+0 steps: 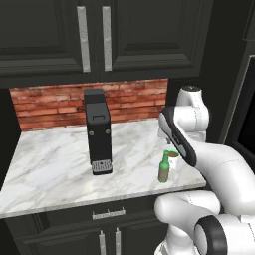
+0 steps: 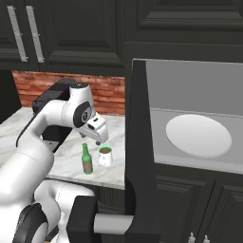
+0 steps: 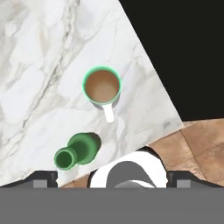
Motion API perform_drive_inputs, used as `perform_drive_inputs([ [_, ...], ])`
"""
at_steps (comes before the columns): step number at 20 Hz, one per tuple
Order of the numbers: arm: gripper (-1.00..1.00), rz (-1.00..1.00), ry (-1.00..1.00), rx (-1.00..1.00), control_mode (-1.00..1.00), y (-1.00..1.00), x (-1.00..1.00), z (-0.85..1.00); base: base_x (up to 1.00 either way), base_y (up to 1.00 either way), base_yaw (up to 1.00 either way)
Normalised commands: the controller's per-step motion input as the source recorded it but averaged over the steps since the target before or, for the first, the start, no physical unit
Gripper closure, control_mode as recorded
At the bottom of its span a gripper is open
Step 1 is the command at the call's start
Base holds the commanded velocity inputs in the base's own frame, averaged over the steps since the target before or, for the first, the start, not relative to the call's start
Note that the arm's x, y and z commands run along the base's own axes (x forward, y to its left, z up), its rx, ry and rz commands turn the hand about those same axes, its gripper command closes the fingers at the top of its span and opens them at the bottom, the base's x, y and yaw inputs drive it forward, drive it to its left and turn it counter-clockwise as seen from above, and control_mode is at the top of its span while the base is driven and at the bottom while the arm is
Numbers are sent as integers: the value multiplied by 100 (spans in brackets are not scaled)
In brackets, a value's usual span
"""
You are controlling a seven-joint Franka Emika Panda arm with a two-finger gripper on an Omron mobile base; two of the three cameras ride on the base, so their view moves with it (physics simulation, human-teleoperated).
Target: Place the microwavable item in the microwave. Then, close the microwave door and press the start button.
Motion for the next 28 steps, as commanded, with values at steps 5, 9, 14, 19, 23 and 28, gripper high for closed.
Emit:
perform_drive_inputs([
  [5, -100, -15, 7, 0, -100, -3, 0, -23, 0, 0, 0],
  [9, -100, -14, 6, 0, -100, -4, 0, -23, 0, 0, 0],
  [14, -100, -7, 0, 0, -100, -2, 1, -24, 0, 0, 0],
  [19, -100, 0, -1, 0, -100, -6, 8, -19, 0, 0, 0],
  [23, -100, 0, 0, 0, -100, -3, 9, -17, 0, 0, 0],
  [28, -100, 1, 0, 0, -100, -14, 9, -20, 0, 0, 0],
])
